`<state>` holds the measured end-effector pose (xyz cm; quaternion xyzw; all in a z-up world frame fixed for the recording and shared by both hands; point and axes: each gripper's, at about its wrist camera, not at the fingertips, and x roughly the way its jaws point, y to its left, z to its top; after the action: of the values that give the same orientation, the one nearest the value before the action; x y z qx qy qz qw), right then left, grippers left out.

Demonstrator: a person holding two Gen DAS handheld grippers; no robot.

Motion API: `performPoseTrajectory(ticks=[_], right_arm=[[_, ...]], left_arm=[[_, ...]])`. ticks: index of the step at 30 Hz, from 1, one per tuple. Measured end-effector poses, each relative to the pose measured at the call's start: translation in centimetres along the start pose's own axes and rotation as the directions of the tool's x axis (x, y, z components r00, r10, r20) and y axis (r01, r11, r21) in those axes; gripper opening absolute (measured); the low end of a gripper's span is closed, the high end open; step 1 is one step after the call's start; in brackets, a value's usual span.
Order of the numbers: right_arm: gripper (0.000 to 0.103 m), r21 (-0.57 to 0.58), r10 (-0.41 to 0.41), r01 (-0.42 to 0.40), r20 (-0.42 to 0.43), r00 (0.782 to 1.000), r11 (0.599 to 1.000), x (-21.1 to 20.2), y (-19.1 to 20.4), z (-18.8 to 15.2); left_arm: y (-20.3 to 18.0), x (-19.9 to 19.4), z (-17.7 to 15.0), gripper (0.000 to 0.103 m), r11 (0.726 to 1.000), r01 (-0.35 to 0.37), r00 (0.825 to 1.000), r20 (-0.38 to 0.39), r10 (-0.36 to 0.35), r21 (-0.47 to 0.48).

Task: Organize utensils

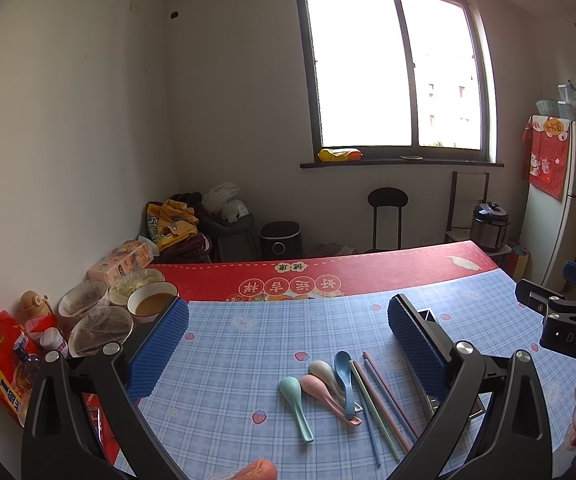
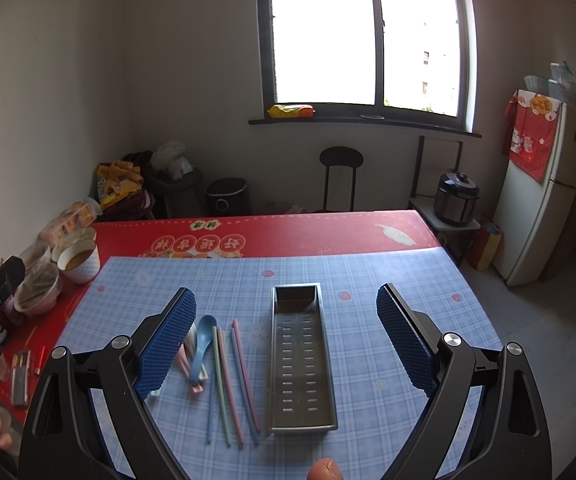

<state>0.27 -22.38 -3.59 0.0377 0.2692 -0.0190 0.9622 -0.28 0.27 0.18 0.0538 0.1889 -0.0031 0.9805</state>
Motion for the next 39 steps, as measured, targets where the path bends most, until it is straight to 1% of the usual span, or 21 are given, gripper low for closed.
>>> performPoseTrajectory(ticks=[7,9,13,17,20,24,27,31,33,34,36,37,39], right_arm=[[0.089,0.000,0.000,0.000,-0.001,1.000,1.000,0.0,-0.1,0.1],[0.089,0.003,0.001,-0.001,-0.007,1.000,1.000,1.0,-0.3,-1.0],[0.089,0.013,0.005,-0.005,-0.021,1.000,1.000,1.8,-0.7,-1.5],[0.089,0.045,0.019,-0.017,-0.043,0.999,0.999,2.4,-1.2,-1.3],[0.089,0.074,0.039,-0.033,-0.075,0.996,0.997,3.1,-1.7,-1.4],[0.089,0.120,0.090,-0.075,-0.119,0.989,0.990,4.5,-2.5,-1.8],[0.089,0.140,0.112,-0.092,-0.142,0.984,0.986,5.6,-2.8,-2.1],[0.089,0.110,0.074,-0.057,-0.156,0.985,0.992,7.6,-2.8,-2.5],[0.089,0.085,0.043,-0.029,-0.159,0.986,0.996,8.7,-2.7,-2.9],[0.089,0.078,0.030,-0.017,-0.169,0.985,0.997,9.3,-2.7,-3.2],[0.089,0.078,0.021,-0.005,-0.200,0.980,0.997,10.5,-2.8,-3.7],[0.089,0.081,0.022,-0.004,-0.216,0.976,0.997,11.1,-2.9,-4.0],[0.089,0.085,0.025,-0.004,-0.245,0.969,0.996,12.2,-2.9,-4.6]], left_arm=[[0.1,0.4,-0.3,0.098,1.000,0.002,1.000,-0.003,-0.002,-0.001],[0.1,0.6,-0.5,0.098,1.000,0.003,1.000,-0.009,-0.003,-0.001],[0.2,1.3,-0.9,0.098,1.000,0.006,1.000,-0.027,-0.006,-0.014],[1.3,2.3,-1.0,0.098,0.998,0.013,0.999,-0.048,-0.016,-0.061],[2.8,3.2,-1.4,0.098,0.994,0.001,0.998,-0.070,-0.008,-0.107],[5.0,5.3,-2.5,0.098,0.989,-0.023,0.990,-0.138,0.003,-0.148],[6.8,7.3,-4.0,0.098,0.982,-0.027,0.977,-0.214,-0.014,-0.186],[8.1,10.0,-6.0,0.096,0.977,-0.026,0.957,-0.288,-0.037,-0.211],[8.1,11.4,-7.1,0.088,0.979,-0.011,0.946,-0.320,-0.057,-0.205],[7.9,12.3,-7.7,0.086,0.980,0.001,0.936,-0.344,-0.071,-0.199],[7.3,13.9,-9.1,0.076,0.981,0.037,0.920,-0.377,-0.109,-0.192],[6.9,14.8,-9.9,0.073,0.981,0.051,0.910,-0.396,-0.123,-0.187],[6.0,16.6,-11.7,0.059,0.978,0.091,0.886,-0.433,-0.166,-0.188]])
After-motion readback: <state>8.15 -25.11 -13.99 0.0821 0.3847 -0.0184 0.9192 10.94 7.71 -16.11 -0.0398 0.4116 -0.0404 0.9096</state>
